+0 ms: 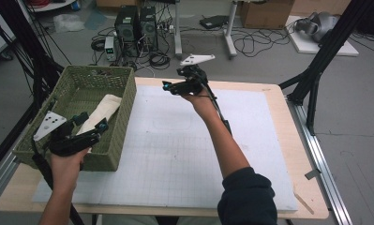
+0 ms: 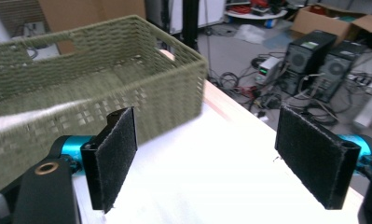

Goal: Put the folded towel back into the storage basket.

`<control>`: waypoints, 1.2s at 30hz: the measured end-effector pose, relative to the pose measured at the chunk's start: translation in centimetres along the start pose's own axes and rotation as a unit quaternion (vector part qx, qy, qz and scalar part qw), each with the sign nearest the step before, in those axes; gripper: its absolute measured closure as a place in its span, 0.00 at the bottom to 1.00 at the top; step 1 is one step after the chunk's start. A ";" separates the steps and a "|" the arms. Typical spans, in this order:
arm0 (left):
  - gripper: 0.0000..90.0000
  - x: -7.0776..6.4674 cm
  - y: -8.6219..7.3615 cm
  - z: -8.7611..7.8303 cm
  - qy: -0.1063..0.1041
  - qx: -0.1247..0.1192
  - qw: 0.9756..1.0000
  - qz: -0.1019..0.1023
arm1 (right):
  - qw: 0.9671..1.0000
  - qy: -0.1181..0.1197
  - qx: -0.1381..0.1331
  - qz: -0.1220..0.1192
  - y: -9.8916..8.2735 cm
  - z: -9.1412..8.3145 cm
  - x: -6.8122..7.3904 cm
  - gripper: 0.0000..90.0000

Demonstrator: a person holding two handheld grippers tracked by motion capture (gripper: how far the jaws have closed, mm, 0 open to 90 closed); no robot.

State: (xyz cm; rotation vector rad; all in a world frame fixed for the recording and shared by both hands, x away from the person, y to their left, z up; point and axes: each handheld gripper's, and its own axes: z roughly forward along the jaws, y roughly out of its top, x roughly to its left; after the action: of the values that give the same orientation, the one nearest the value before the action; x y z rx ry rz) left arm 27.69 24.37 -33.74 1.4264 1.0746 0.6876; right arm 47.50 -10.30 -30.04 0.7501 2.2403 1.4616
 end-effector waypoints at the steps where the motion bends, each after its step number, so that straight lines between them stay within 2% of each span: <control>1: 0.25 -0.2 0.0 0.2 -0.005 0.002 1.000 0.001 | 1.000 -0.002 -0.001 0.001 -0.3 -0.5 -0.2 0.22; 5: 0.25 -1.1 0.1 1.3 -0.026 0.010 1.000 0.008 | 1.000 -0.020 -0.003 0.010 -2.3 -3.2 -1.0 0.20; 6: 0.26 -1.3 0.0 1.5 -0.030 0.011 0.999 0.009 | 0.999 -0.030 -0.002 0.012 -3.2 -4.4 -1.3 0.18; 7: 0.26 -1.4 0.0 1.8 -0.035 0.014 0.999 0.011 | 0.999 -0.030 -0.002 0.012 -3.2 -4.4 -1.3 0.18; 9: 0.26 -1.8 0.0 2.2 -0.042 0.016 0.999 0.011 | 0.999 -0.042 -0.002 0.020 -4.7 -6.1 -1.7 0.18; 11: 0.26 -2.1 0.0 2.5 -0.048 0.018 0.999 0.015 | 0.999 -0.045 -0.005 0.022 -5.1 -6.6 -1.7 0.17; 19: 0.26 -3.5 0.2 3.9 -0.078 0.024 0.996 0.026 | 0.996 -0.085 0.000 0.032 -8.9 -11.0 -2.1 0.14; 23: 0.27 -4.3 0.2 4.7 -0.096 0.029 0.994 0.035 | 0.994 -0.100 -0.006 0.035 -10.5 -13.1 -2.1 0.14; 24: 0.27 -4.5 0.1 5.0 -0.099 0.031 0.994 0.038 | 0.993 -0.111 -0.009 0.040 -11.3 -14.1 -2.1 0.14; 26: 0.27 -5.0 0.1 5.5 -0.106 0.033 0.993 0.043 | 0.992 -0.115 -0.011 0.041 -11.7 -14.6 -2.2 0.14; 27: 0.27 -5.2 0.0 5.7 -0.109 0.033 0.992 0.047 | 0.991 -0.123 -0.013 0.050 -12.5 -15.5 -2.3 0.14; 28: 0.27 -5.5 0.0 5.9 -0.113 0.032 0.992 0.048 | 0.991 -0.123 -0.013 0.050 -12.5 -15.5 -2.3 0.14; 30: 0.27 -5.9 0.0 6.3 -0.119 0.032 0.991 0.052 | 0.989 -0.132 -0.016 0.062 -13.6 -16.7 -2.5 0.13; 36: 0.27 -7.2 -0.5 7.7 -0.138 0.038 0.988 0.063 | 0.986 -0.154 -0.012 0.069 -15.6 -18.7 -2.5 0.13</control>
State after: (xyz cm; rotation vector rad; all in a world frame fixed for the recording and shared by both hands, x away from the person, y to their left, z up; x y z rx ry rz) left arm 31.52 14.53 -34.22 1.6120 0.8068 0.5235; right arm 35.30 -30.42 -36.83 1.0631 1.9687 1.3245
